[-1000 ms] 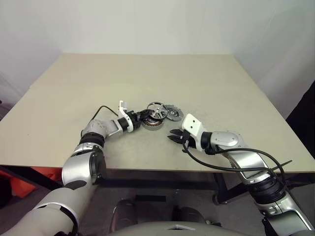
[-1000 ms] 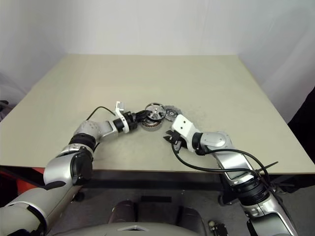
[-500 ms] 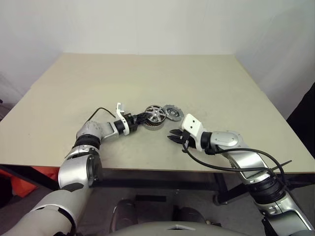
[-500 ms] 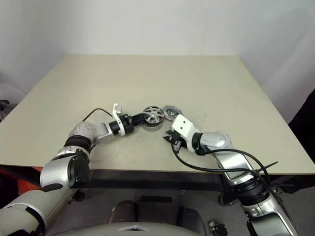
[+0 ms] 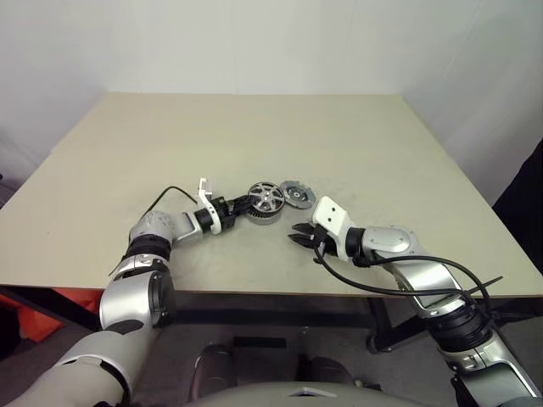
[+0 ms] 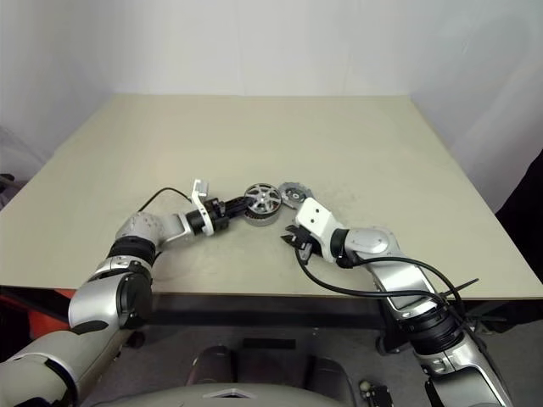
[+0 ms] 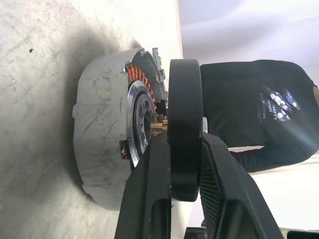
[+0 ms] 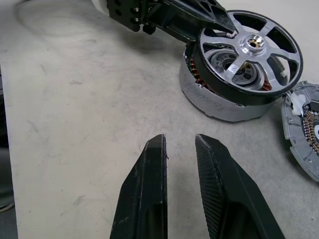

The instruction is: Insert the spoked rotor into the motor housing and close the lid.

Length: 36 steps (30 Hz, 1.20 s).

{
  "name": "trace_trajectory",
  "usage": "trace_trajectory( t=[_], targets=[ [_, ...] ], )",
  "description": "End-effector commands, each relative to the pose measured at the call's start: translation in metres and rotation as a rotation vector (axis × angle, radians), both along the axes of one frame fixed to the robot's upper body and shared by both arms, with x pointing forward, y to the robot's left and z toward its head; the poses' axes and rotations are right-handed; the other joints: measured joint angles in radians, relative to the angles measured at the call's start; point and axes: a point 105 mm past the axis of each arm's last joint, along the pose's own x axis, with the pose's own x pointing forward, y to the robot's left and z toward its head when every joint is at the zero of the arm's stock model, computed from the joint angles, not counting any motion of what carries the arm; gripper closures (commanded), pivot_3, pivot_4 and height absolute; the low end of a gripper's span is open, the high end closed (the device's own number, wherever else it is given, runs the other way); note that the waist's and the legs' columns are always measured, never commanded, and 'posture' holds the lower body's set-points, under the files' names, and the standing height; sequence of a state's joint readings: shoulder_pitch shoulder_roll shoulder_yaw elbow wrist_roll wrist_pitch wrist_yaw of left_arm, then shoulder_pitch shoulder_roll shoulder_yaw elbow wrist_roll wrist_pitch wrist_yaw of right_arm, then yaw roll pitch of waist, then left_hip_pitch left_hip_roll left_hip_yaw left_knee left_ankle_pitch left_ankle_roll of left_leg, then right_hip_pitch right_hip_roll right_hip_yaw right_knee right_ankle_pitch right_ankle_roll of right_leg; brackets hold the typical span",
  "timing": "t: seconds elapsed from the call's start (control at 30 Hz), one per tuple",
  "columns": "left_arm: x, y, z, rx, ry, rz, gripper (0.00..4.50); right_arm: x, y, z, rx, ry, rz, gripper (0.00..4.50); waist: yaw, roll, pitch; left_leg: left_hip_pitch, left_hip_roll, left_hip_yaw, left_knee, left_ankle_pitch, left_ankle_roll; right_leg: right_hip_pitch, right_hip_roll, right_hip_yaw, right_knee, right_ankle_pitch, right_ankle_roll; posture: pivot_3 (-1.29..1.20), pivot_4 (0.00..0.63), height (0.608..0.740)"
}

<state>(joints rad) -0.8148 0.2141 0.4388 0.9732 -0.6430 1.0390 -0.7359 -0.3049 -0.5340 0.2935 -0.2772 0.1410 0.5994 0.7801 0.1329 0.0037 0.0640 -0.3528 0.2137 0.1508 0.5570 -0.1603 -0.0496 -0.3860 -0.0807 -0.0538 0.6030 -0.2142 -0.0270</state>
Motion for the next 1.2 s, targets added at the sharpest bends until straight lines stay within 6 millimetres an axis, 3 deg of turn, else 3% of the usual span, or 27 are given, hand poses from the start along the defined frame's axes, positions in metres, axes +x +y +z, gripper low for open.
trace_trajectory(
  t=[0.03,0.63,1.07,1.2],
  targets=[
    [-0.0003,0.0035,0.0023,0.007,-0.011,0.003,4.09,0.0169,-0.0029,0.0158,0.045,-0.035,-0.074,3.57,-0.002,0.0,0.0,0.0,0.0,0.0,0.0,0.0,0.0,0.0,0.0,0.0,0.0,0.0,0.0,0.0,0.0,0.74],
    [0.0003,0.0026,-0.001,0.029,-0.012,0.013,4.09,0.023,-0.0088,0.01,0.039,-0.009,-0.126,3.57,-0.003,0.0,0.0,0.001,0.0,0.0,0.0,0.0,0.0,0.001,0.0,0.0,0.0,0.0,0.0,0.0,0.0,0.74],
    [-0.0009,-0.0017,-0.0036,0.027,-0.008,0.01,4.09,0.0197,-0.0007,0.0143,0.423,0.305,-0.228,3.57,0.0,0.0,0.0,0.002,-0.001,0.0,0.0,0.0,0.0,0.002,-0.001,0.0,0.0,0.0,0.001,0.0,0.0,0.74],
    [-0.0012,-0.0013,-0.0041,0.03,-0.008,0.009,4.09,0.0181,-0.0004,0.0127,0.45,0.345,-0.239,3.57,0.0,0.0,0.0,0.002,-0.001,0.0,-0.001,0.0,0.0,0.002,-0.001,0.0,0.0,0.0,0.001,0.0,0.0,0.74]
  ],
)
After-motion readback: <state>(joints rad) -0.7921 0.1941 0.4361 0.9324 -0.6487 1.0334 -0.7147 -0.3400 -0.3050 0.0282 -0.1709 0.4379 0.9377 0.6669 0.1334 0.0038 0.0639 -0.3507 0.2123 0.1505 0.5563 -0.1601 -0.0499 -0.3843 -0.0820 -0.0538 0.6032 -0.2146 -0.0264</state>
